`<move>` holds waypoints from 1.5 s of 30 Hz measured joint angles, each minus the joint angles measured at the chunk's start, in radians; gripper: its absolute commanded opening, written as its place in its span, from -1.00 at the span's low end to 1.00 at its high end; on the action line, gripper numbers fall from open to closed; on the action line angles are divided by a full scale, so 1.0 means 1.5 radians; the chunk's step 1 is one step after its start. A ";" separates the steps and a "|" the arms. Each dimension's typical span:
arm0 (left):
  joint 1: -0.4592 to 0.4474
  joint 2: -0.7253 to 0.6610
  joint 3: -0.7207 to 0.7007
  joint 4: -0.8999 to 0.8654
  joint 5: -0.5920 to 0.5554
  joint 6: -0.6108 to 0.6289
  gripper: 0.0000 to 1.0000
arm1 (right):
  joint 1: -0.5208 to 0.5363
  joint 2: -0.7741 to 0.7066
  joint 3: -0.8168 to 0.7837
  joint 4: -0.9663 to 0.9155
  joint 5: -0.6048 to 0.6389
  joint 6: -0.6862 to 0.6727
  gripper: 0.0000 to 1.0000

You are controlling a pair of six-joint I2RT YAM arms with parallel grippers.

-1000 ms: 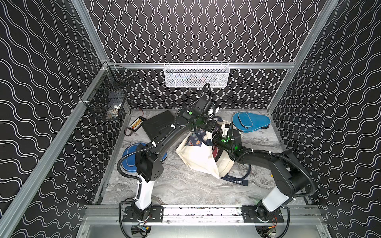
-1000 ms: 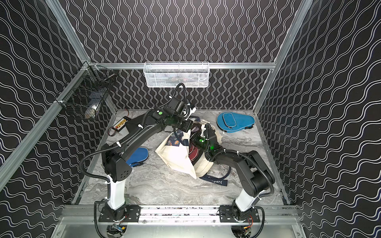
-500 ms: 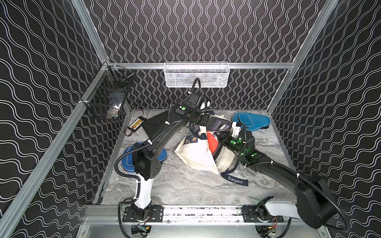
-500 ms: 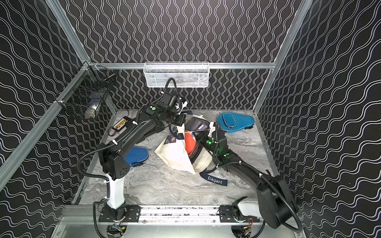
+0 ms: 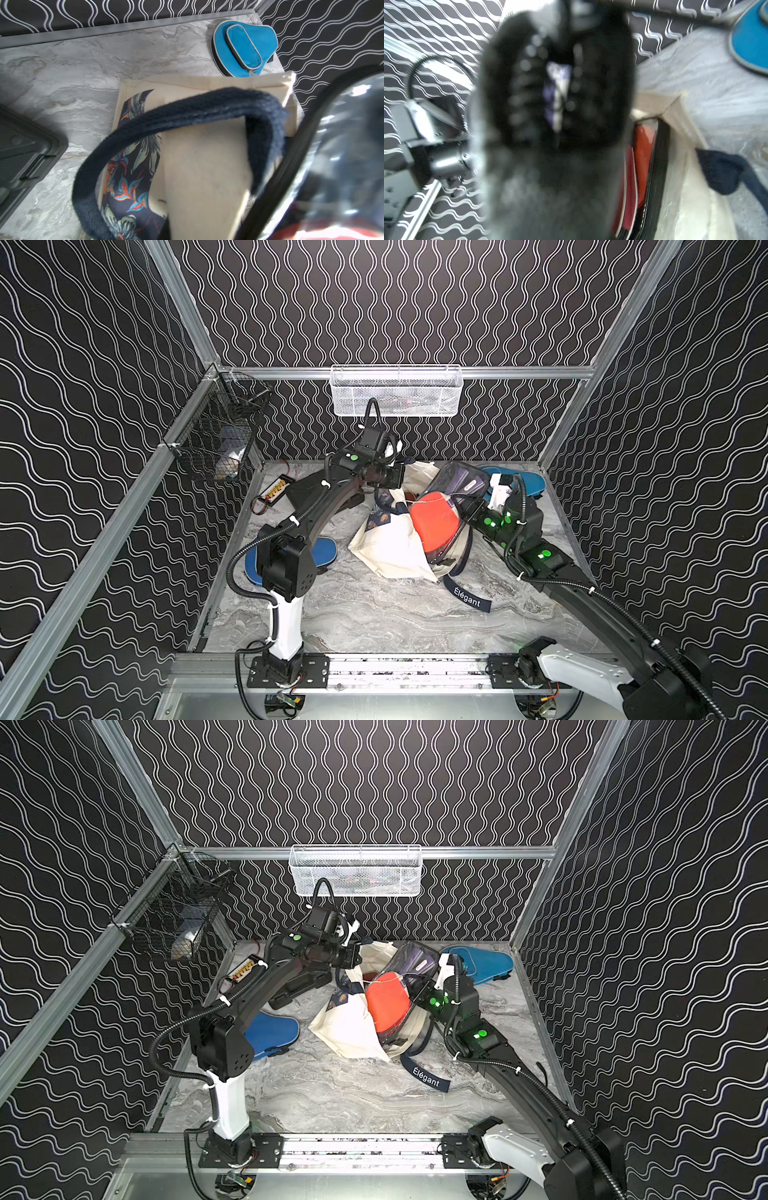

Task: Remove the ping pong set from the canvas bag
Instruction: Pick up the ping pong set from the canvas bag, then place the ping pong set at the center of the board.

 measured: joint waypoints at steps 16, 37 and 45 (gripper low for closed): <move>0.031 -0.039 -0.112 0.094 0.023 -0.040 -1.00 | -0.245 -0.044 0.066 -0.106 -0.029 -0.013 -0.84; 0.032 -0.065 -0.162 0.141 0.040 -0.065 -1.00 | -0.557 0.151 -0.076 0.026 -0.109 0.094 -0.84; 0.032 -0.067 -0.168 0.148 0.043 -0.067 -1.00 | -0.598 0.245 -0.095 0.101 -0.191 0.101 -0.78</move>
